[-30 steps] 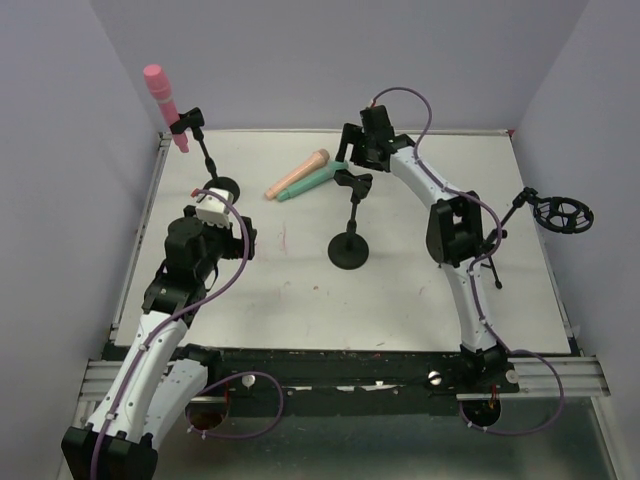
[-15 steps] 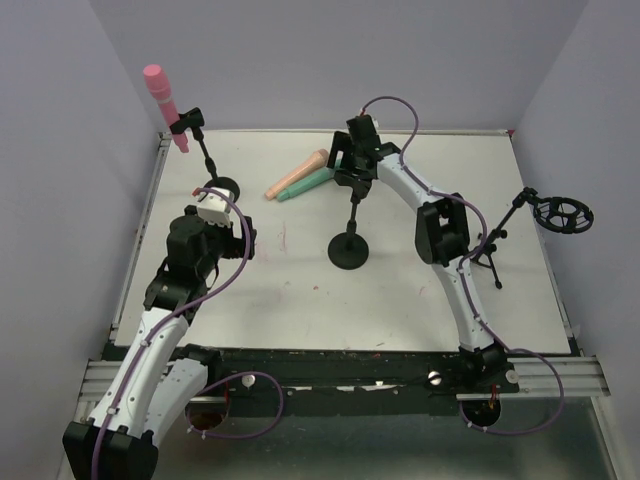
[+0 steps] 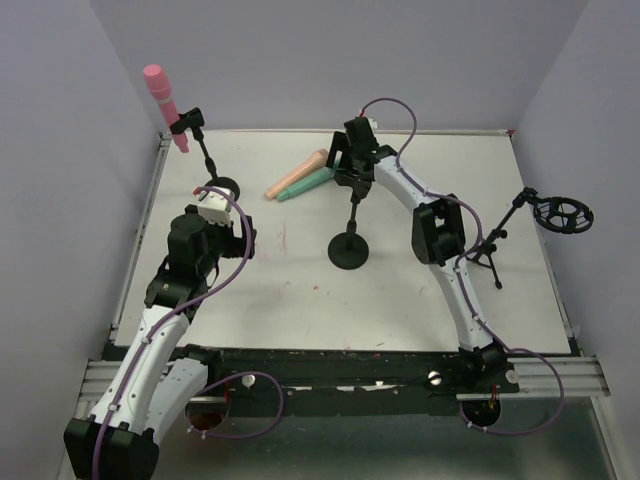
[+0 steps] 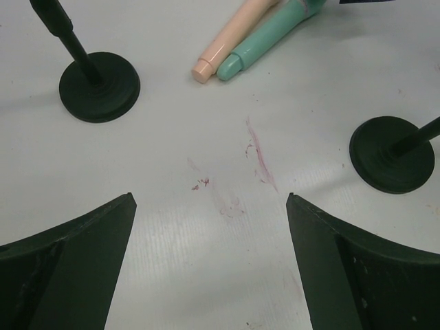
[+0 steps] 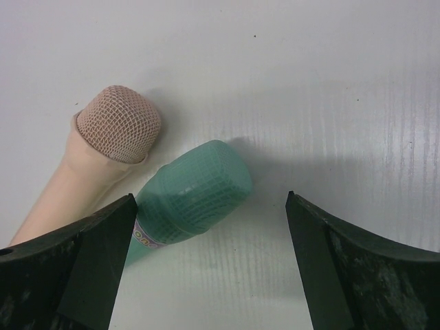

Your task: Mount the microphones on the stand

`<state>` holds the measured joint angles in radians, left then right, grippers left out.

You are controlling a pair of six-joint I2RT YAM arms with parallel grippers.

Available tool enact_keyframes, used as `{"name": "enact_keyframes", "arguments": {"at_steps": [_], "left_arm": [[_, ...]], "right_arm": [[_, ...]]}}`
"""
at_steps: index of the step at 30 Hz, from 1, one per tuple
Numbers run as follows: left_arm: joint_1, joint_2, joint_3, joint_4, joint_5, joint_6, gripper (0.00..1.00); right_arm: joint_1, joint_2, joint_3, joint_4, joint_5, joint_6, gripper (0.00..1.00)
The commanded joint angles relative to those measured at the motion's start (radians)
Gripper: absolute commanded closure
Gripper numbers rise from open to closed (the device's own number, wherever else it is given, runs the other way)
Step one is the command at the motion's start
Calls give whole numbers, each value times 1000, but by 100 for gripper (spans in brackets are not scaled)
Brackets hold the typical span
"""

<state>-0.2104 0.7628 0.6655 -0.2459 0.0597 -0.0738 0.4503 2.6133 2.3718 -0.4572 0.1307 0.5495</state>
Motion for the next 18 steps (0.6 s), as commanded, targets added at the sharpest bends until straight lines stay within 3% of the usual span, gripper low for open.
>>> {"name": "enact_keyframes", "arguments": {"at_steps": [1,8,18], "left_arm": [[6,1,32,22,-1,12,1],[8,-5,34,20,2,12,1],[9,-20,31,23,12,12,1]], "right_arm": [[11,34,34,20,53,-14,4],[11,-5,-51,38,33,-23,9],[10,-196,-344,130,-6,-72,11]]}}
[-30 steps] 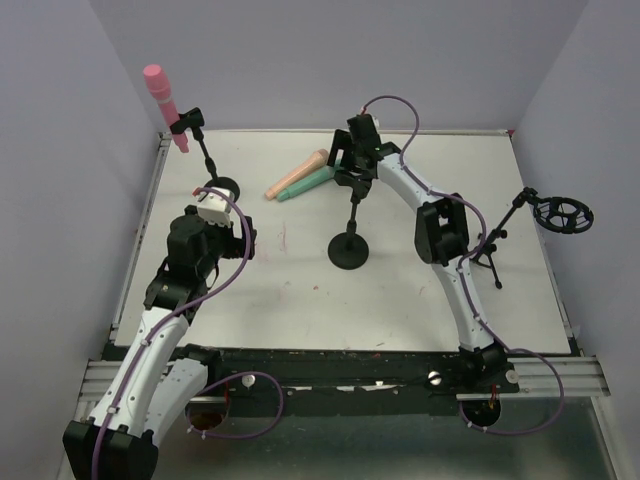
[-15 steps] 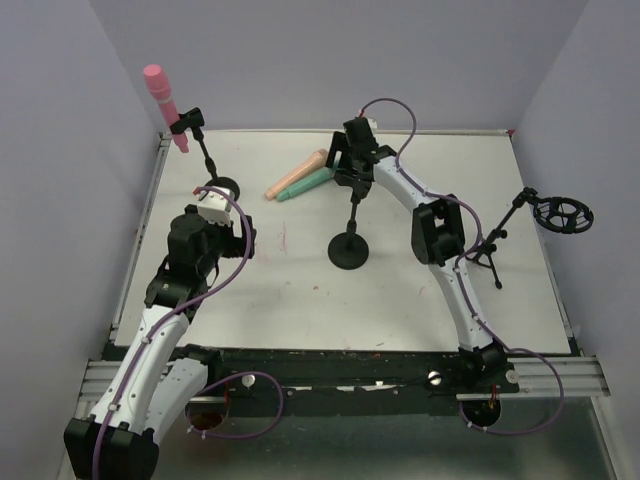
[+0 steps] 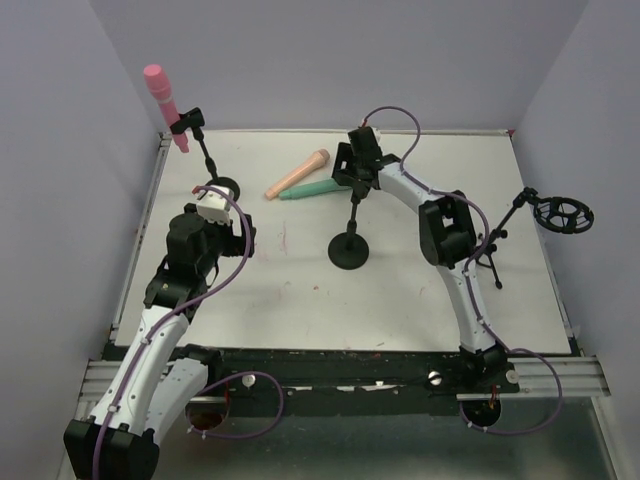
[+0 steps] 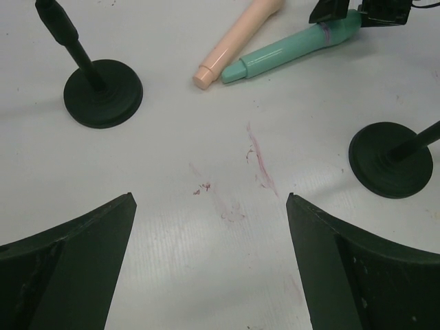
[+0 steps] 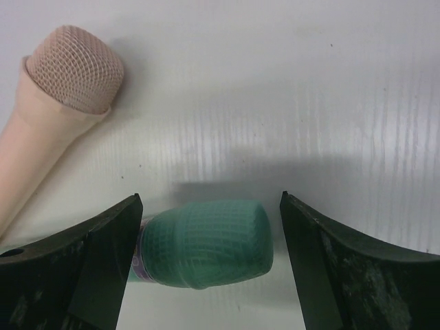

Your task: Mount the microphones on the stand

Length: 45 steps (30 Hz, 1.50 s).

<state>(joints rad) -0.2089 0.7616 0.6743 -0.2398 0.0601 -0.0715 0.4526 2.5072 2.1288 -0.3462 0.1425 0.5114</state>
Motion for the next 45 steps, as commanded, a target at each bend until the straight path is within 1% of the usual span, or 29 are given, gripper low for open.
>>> {"name": "enact_keyframes", "arguments": {"at_steps": [1,5,16,18,24,25,27,28,30,32,36,42,45], "left_arm": [[6,-22,22,17,14,10,1],[8,-27,21,17,26,7,1],[6,-33,16,23,92,7,1],[8,-35,13,30,125,12,1],[6,-19,-1,56,332,30,1],[6,-15,1,57,343,29,1],[6,-5,4,54,357,27,1],[6,-1,5,51,359,27,1],[6,2,10,42,351,27,1],[6,4,11,37,337,27,1],[8,-7,11,34,316,27,1],[6,-15,10,34,311,30,1],[6,-19,10,31,310,30,1]], "right_arm": [[9,-106,-127,24,-24,-42,12],[8,-174,-214,42,-50,-77,17],[9,-312,-368,70,-98,-188,16],[8,-332,-379,72,-109,-204,14],[8,-401,-403,72,-135,-247,7],[6,-412,-412,73,-171,-260,6],[8,-426,-423,72,-188,-296,5],[9,-432,-426,69,-208,-336,3],[5,-442,-440,56,-303,-469,0],[0,-449,-440,17,-392,-621,0],[-5,-400,-342,-164,-474,-858,0],[-20,-303,-208,-350,-604,-1074,0],[-19,-249,-153,-425,-635,-1166,0]]}}
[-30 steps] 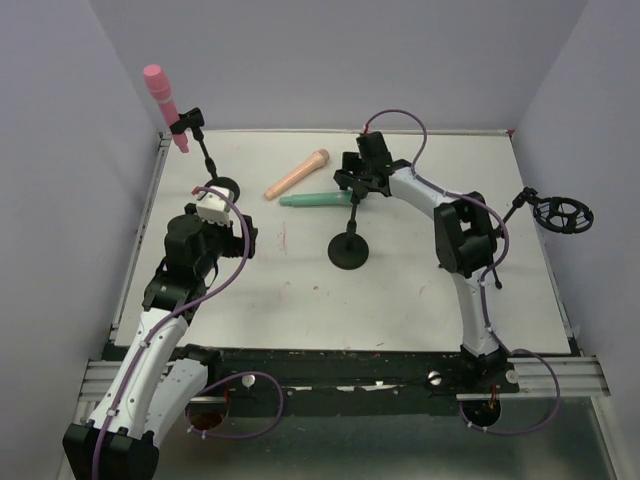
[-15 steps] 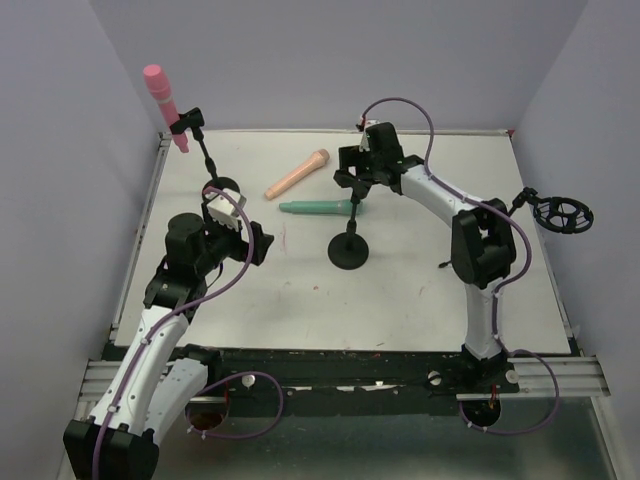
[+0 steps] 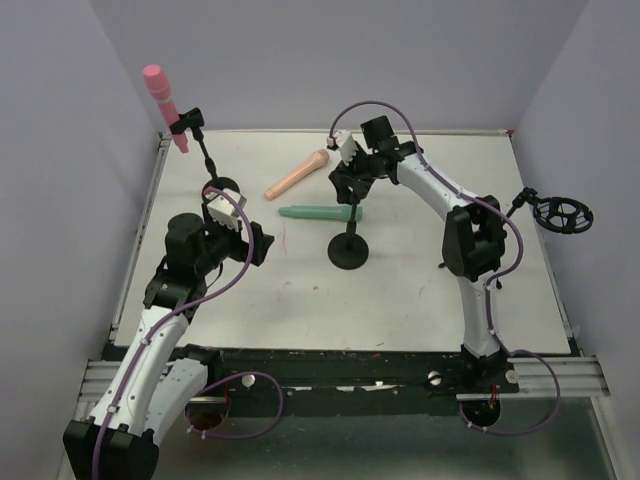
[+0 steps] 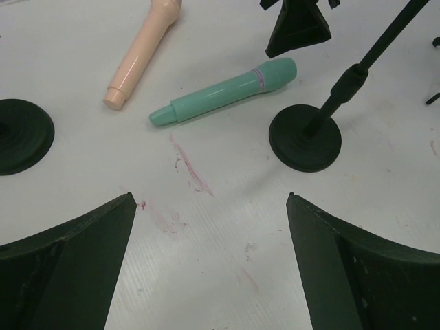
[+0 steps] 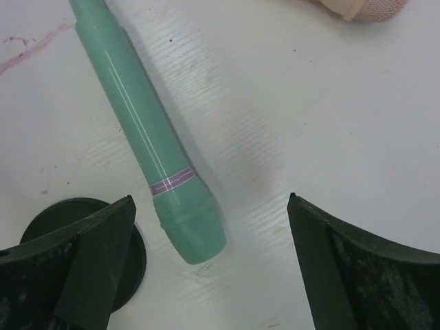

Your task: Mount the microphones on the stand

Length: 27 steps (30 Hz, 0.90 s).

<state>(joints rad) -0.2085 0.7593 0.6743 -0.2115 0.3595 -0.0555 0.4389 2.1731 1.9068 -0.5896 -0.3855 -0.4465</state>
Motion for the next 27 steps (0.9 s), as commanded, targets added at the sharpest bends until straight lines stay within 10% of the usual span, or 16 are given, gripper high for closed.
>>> {"name": "enact_keyframes", "arguments": {"at_steps": [1,27], "left_arm": [[6,-15,10,4,9,16,1],[8,-9,13,0,-1,11,1]], "right_arm": [[-6,103,84,-199,-111,-224,0],[-8,97,-91,-84,-131,-449,25]]}}
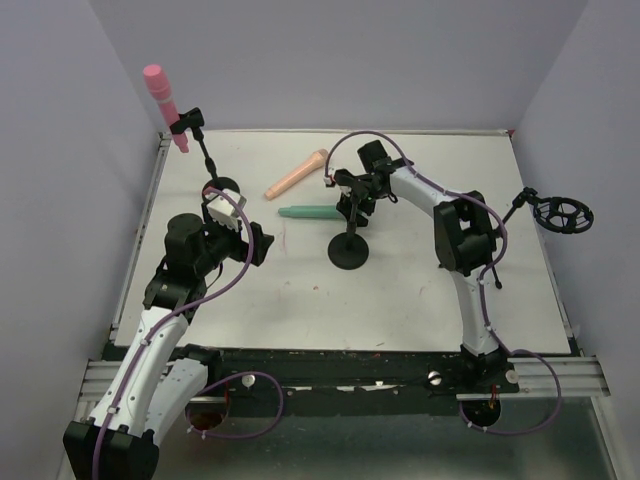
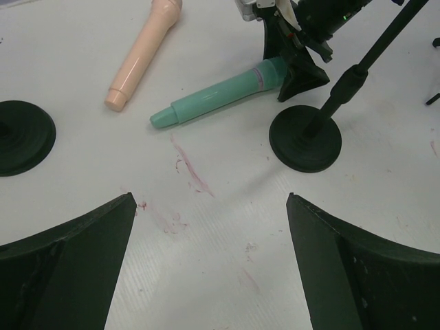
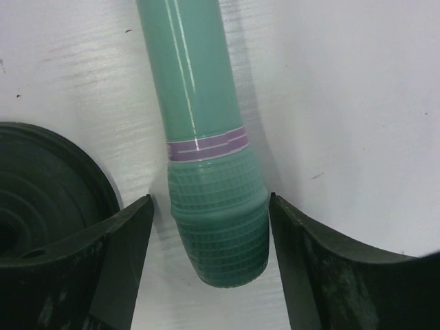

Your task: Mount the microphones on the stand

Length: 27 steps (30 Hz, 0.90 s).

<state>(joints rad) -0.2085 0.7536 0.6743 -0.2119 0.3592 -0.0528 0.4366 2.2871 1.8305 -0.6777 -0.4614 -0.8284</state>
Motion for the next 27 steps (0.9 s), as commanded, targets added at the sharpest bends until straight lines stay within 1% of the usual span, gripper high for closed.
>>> {"name": "enact_keyframes", "arguments": {"at_steps": [1,5,8,15,16,17,19,23,27], "left_arm": [[4,-3,14,0,0,10,1],[6,0,13,0,-2,8,1],[6,-2,13,-1,-2,8,1],[6,-7,13,0,1,11,1],[8,-7,13,0,3,10,1],[8,-8,13,2,3,8,1],[6,-10,13,2,3,11,1],[6,-14,13,0,3,11,1],[6,-34,8,11,6,11,1]], "right_arm": [[-4,-17,-10,-2,-69,-72,29],[-6,-12,26,-26,-114,-61,54],[-4,-17,32,-23,-134,-45,65],[-12,-77,32,-36,-171,-63,70],[-15,-92,39,-43,-177,-69,74],[-16,-103,45,-45,-180,-75,75],[-21,-121,76,-65,-180,-89,78],[-25,-138,163,-132,-174,-127,79],[-32,-169,245,-155,-142,-123,80]]}}
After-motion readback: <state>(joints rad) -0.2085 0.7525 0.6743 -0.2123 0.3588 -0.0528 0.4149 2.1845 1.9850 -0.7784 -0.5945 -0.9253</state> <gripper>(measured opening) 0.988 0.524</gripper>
